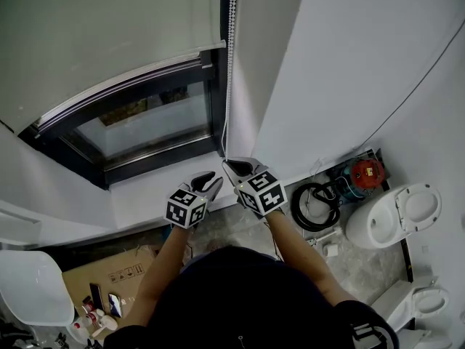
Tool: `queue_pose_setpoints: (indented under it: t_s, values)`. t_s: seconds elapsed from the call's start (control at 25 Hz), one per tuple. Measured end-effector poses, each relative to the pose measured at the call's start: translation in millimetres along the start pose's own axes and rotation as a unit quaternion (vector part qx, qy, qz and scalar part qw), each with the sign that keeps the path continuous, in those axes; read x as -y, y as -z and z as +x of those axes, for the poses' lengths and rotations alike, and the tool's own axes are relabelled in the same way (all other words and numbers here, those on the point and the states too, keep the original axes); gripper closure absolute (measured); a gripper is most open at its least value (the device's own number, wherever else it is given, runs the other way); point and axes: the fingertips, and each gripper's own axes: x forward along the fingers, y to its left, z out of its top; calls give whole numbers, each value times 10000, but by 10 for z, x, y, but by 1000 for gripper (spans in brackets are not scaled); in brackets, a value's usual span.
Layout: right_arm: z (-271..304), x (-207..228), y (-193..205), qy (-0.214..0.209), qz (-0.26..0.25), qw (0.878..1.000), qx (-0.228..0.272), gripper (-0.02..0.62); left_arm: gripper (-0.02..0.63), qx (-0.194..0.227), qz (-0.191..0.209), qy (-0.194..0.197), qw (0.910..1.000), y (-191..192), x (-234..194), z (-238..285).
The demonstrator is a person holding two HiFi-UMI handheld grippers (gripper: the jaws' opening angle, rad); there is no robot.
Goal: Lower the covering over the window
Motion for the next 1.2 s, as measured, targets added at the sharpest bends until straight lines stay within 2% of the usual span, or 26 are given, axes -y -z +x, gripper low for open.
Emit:
queue_pose_setpoints:
  t_s: [0.12,0.28,0.52,0.76,0.92,1.04,1.2]
  values:
    - [-6,1,-6,5,-5,10000,5,583,505,609,158,-69,9980,-506,-8,-181]
    - [5,-4,-9,-12,1,10000,14,583,505,1291,483,-153,9903,-1182,32,-414]
    - [30,-15,-13,-53,-2,10000,24,583,505,1807,1065,-68,9777,-1954,235,-589]
    - [44,-49,-15,-83,-28,10000,19,583,505,2116,1284,63,9689,-2372,367,-609]
    - [47,-66,-17,-81,-38,10000,19,583,509,2148,1380,73,9668,-2535,410,-592]
    - [52,-64,-22,-68,-63,10000,11,583,584,2107,1346,115,9682,-2574,409,-577]
    - [37,-51,-12,-44,-44,10000,18,583,594,2177,1158,265,9688,-2555,428,-606]
